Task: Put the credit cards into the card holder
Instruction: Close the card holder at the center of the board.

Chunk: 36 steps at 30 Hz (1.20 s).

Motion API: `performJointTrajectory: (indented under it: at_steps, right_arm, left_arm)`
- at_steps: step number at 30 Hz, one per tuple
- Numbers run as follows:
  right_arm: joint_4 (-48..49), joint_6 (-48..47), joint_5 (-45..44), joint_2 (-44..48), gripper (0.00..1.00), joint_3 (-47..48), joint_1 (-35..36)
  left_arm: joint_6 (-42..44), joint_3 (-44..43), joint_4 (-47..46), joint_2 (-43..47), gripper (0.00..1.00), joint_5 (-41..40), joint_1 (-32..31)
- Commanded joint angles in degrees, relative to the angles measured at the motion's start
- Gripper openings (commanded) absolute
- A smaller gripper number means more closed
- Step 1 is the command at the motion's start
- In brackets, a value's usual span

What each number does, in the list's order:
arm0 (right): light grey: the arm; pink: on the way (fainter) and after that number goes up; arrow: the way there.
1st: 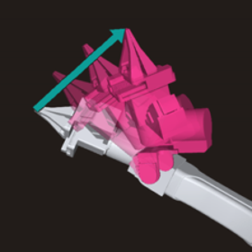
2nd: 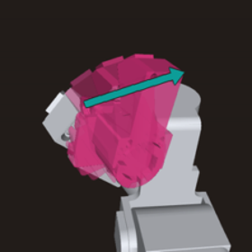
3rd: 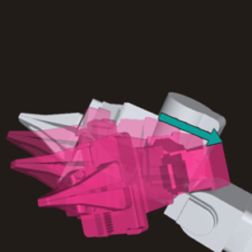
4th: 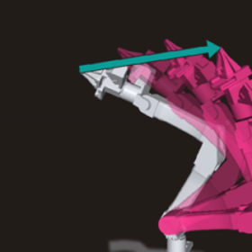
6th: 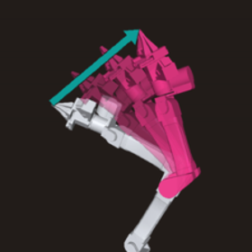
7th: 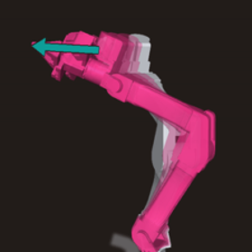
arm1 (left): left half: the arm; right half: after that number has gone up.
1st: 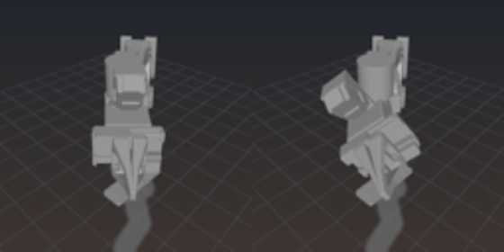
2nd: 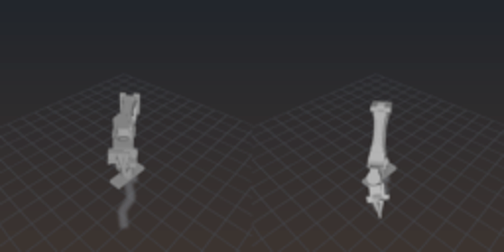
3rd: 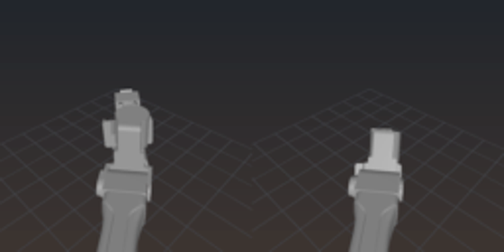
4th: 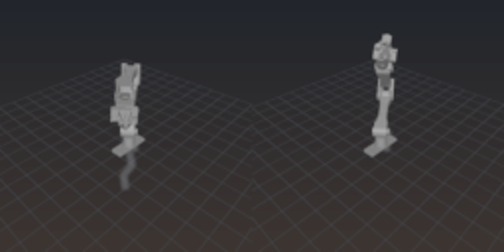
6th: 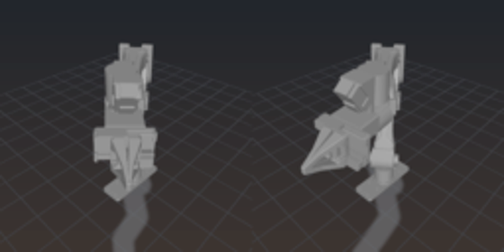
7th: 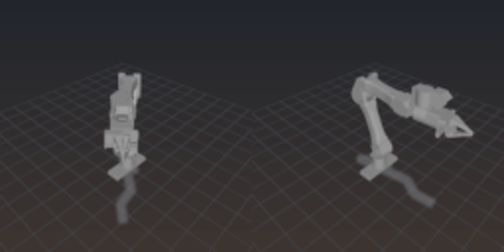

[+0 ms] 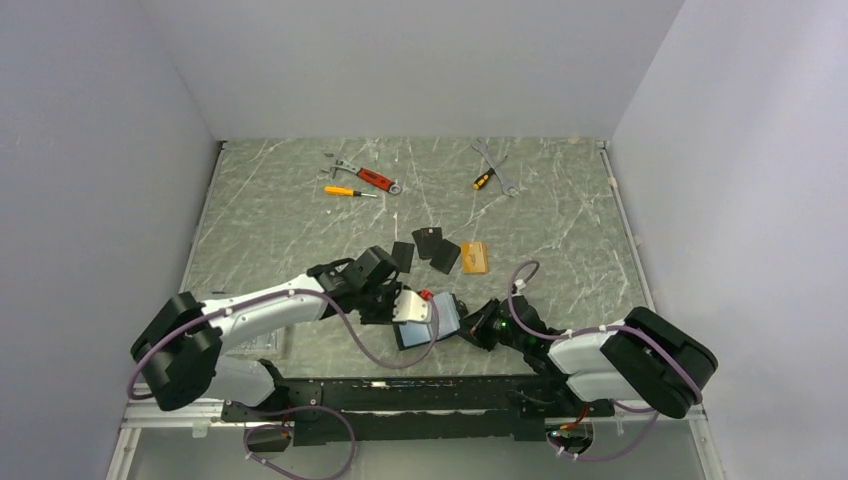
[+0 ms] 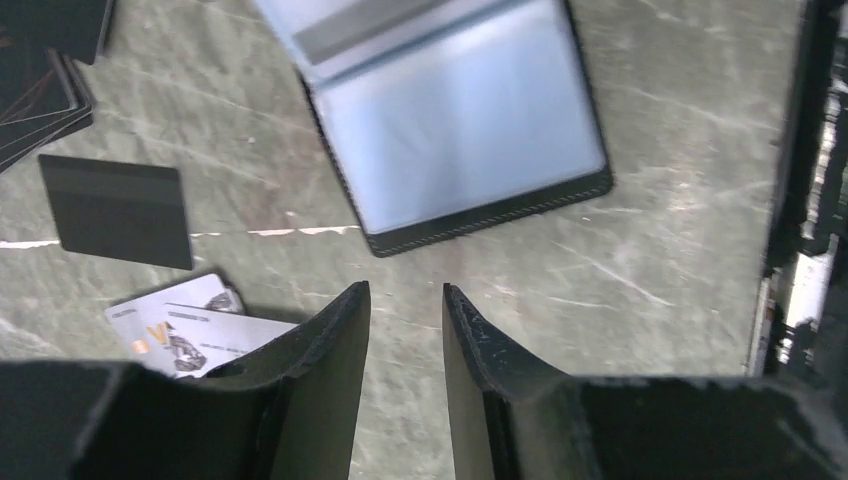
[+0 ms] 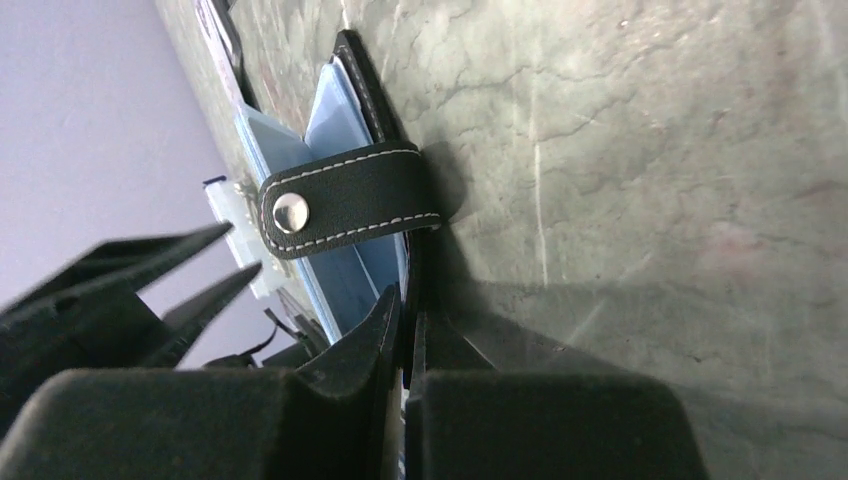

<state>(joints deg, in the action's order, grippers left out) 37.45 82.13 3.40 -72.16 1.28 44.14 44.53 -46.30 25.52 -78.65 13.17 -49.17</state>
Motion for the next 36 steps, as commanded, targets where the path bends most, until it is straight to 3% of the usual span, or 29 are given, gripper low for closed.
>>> performJointTrajectory:
  at_steps: [1,5,15,18,19,21,22,23,36]
  right_arm:
    - [-5.71,3.21,3.44,-3.65,0.0,-2.49,-2.33]
    - [-6.96,6.29,5.78,-2.66,0.0,-1.02,-3.04]
    - [-33.08,9.05,-0.35,19.06,0.0,5.46,-3.61]
    - [-36.04,10.65,-1.01,22.18,0.0,6.14,-3.79]
    - [-36.63,10.99,-1.21,22.65,0.0,6.48,-3.84]
    - [-38.65,10.88,-1.82,22.9,0.0,7.87,-3.89]
    - [-39.17,10.8,-1.93,22.8,0.0,8.3,-3.94]
    - [-38.79,11.13,-1.8,22.71,0.0,8.5,-3.97]
    - [-37.82,13.79,0.08,24.85,0.0,9.57,-5.2]
  left_arm:
    - [-0.59,2.3,-1.84,5.26,0.38,0.31,-3.15]
    - [-1.53,2.98,-4.58,4.34,0.37,-3.41,-7.71]
    - [-4.94,0.2,-7.51,0.91,0.37,-9.9,-18.22]
    - [-6.21,-1.13,-7.92,0.49,0.41,-11.7,-19.93]
    - [-6.48,-1.94,-7.63,0.44,0.44,-12.44,-20.33]
    - [-6.69,-3.76,-6.69,0.32,0.61,-12.79,-20.73]
    - [-6.74,-4.4,-6.31,0.34,0.85,-12.93,-20.98]
    - [-6.63,-4.79,-6.11,0.15,0.98,-12.92,-21.36]
    - [-0.83,3.36,-17.24,-2.21,0.99,-25.07,-27.44]
